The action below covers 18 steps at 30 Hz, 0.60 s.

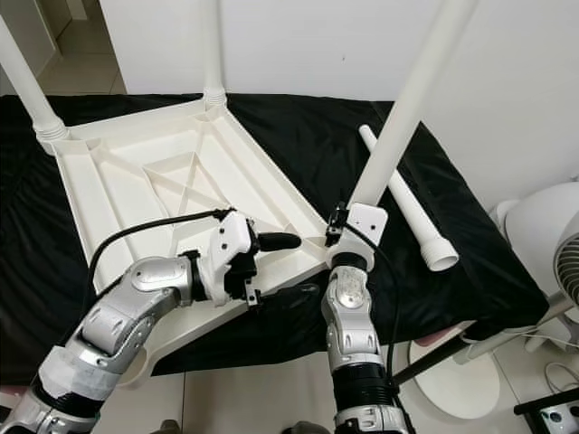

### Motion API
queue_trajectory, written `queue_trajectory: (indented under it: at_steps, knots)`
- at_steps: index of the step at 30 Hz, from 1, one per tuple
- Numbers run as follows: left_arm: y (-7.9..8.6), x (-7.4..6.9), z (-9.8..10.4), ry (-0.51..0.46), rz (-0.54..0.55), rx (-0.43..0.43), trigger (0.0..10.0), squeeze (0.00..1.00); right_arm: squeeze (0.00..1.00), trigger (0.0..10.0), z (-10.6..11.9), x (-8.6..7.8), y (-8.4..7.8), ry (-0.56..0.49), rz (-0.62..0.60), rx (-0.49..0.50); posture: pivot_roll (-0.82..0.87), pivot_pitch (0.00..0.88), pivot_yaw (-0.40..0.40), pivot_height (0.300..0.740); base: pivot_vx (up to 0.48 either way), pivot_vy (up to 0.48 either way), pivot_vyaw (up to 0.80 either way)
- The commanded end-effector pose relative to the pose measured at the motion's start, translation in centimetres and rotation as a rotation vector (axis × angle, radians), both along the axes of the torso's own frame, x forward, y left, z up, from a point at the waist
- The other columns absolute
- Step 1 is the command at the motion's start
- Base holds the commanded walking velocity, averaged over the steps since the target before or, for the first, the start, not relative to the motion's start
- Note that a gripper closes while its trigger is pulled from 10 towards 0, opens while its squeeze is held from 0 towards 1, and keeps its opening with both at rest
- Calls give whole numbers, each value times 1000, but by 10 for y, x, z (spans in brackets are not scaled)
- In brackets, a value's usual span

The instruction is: Building children table

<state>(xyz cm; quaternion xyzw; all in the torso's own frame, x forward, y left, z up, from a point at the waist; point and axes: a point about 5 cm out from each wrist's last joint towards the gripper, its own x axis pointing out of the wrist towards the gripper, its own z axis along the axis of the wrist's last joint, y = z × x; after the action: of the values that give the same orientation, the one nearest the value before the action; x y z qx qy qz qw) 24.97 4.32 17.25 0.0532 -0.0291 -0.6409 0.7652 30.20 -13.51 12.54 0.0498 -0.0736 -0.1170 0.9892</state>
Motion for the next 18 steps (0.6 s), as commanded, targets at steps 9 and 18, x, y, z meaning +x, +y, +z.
queue_trajectory:
  at_steps: [9,18]
  knots:
    - [-2,2,3,-7,13,-6,10000,0,1000,10000,12,-3,-15,-111,145,-56,29,0,-58,740,0,0,0]
    - [-3,3,3,-8,10,0,10000,0,0,10000,12,-2,-35,-85,382,-105,31,0,-55,740,0,0,0]
